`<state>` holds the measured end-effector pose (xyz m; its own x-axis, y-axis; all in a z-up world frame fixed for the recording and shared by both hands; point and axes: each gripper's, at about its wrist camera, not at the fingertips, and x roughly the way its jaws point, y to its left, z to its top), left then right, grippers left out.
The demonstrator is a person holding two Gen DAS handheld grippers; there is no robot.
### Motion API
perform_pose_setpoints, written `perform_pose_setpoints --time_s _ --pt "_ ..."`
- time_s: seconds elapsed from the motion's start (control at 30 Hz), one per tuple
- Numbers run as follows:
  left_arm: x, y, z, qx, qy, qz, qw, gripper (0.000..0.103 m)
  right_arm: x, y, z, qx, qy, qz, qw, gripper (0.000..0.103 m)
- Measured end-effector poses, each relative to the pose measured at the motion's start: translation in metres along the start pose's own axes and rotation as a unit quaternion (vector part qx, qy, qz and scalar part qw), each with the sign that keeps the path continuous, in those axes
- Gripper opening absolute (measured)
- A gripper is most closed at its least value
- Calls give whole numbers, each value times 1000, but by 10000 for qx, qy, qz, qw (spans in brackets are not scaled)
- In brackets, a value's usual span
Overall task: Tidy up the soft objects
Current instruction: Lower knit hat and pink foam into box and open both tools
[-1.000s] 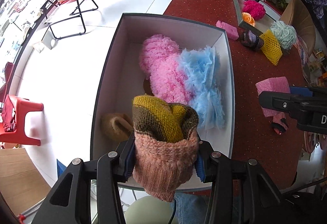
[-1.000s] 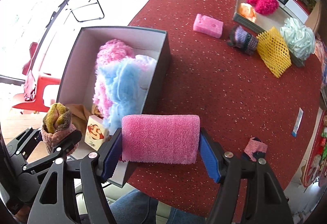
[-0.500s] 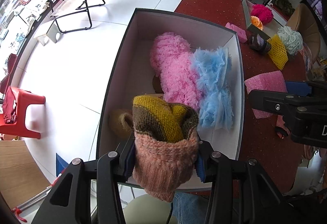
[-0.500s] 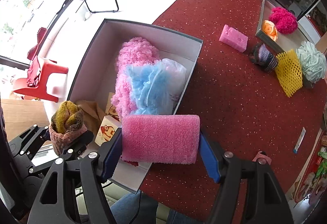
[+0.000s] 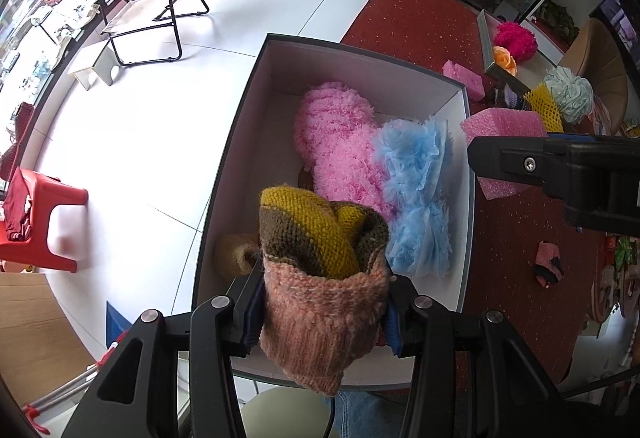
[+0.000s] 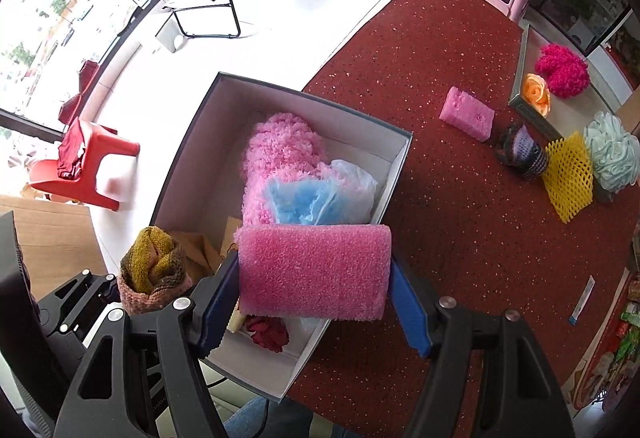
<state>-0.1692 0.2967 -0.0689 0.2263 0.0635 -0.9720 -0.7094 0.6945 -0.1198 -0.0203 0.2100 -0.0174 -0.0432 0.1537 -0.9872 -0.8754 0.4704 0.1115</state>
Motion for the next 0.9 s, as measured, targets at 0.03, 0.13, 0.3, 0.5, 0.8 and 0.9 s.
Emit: perform_pose_setpoints --time_s 0.03,0.13,0.3,0.5,0.8,0.9 --pt "0 0 1 -1 -2 8 10000 48 0 0 1 2 -9 2 10000 74" --pt "1 1 2 -19 4 9 10000 48 0 -2 6 35 -21 2 10000 74" --pt "2 3 2 -32 19 36 10000 48 3 -7 8 100 1 12 9999 74" --pt "3 4 3 -32 29 82 10000 48 2 -13 7 189 -9 1 9998 74" --pt "8 3 3 -23 73 117 9999 48 7 -17 7 251 27 2 9997 74" --pt "9 4 3 -42 83 108 9999 48 9 -17 8 247 57 -16 9997 74"
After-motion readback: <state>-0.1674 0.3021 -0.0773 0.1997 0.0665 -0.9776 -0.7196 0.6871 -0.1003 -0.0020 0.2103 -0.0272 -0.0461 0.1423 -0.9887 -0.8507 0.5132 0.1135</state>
